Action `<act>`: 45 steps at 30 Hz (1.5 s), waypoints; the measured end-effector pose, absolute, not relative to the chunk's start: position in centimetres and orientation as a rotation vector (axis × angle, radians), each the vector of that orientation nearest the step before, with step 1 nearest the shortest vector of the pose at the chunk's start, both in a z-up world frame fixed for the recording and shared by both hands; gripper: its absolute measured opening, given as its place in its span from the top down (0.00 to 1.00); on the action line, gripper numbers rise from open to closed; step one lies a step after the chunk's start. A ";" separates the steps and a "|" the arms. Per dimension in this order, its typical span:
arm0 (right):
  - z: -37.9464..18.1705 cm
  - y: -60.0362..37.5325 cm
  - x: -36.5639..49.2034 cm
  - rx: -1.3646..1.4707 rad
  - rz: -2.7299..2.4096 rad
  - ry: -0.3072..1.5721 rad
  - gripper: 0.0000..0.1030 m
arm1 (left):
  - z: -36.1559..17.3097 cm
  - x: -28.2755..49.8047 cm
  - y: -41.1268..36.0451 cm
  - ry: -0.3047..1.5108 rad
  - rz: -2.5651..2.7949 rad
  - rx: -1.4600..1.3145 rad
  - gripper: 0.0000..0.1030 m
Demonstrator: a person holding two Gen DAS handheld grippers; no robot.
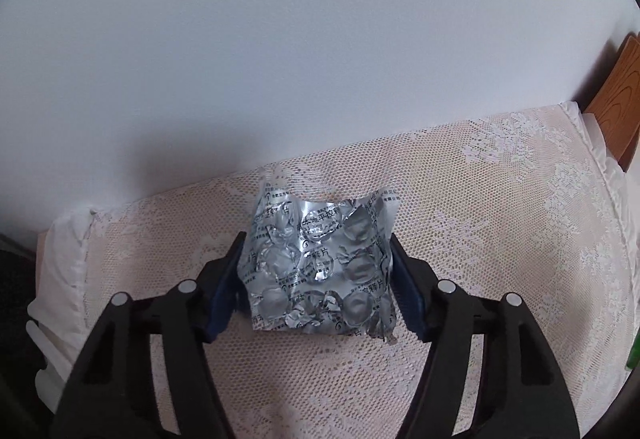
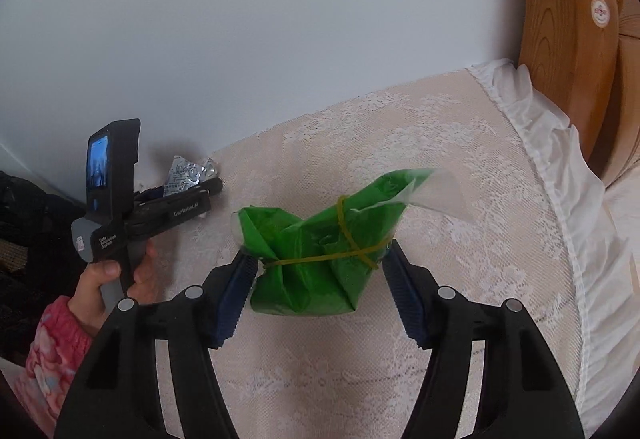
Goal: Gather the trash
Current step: 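Carry both items over the green wastebasket and open both grippers to drop them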
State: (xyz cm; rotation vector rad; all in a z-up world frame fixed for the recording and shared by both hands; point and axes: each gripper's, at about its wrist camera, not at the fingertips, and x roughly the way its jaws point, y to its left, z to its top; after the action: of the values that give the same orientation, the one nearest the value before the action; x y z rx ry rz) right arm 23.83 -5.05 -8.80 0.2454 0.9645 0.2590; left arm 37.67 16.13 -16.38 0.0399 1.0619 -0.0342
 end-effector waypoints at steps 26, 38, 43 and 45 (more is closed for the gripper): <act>-10.9 -20.5 -11.5 0.359 -0.007 0.986 0.37 | -3.5 1.0 -2.5 0.948 -0.432 0.154 0.38; -16.3 -28.3 -24.1 0.512 -0.245 1.047 0.37 | -8.4 -11.7 -14.7 1.064 -0.740 0.293 0.37; -17.7 -30.0 -25.7 0.531 -0.254 1.056 0.37 | -8.7 -13.7 -16.5 1.071 -0.760 0.328 0.37; -18.1 -30.5 -26.2 0.537 -0.254 1.064 0.37 | -8.8 -13.6 -16.8 1.076 -0.754 0.334 0.38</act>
State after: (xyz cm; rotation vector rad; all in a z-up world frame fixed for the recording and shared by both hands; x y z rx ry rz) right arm -26.23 -30.48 -18.13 0.5374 1.0638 -0.2536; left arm -13.64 -16.80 -8.81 0.3343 1.0760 -0.7544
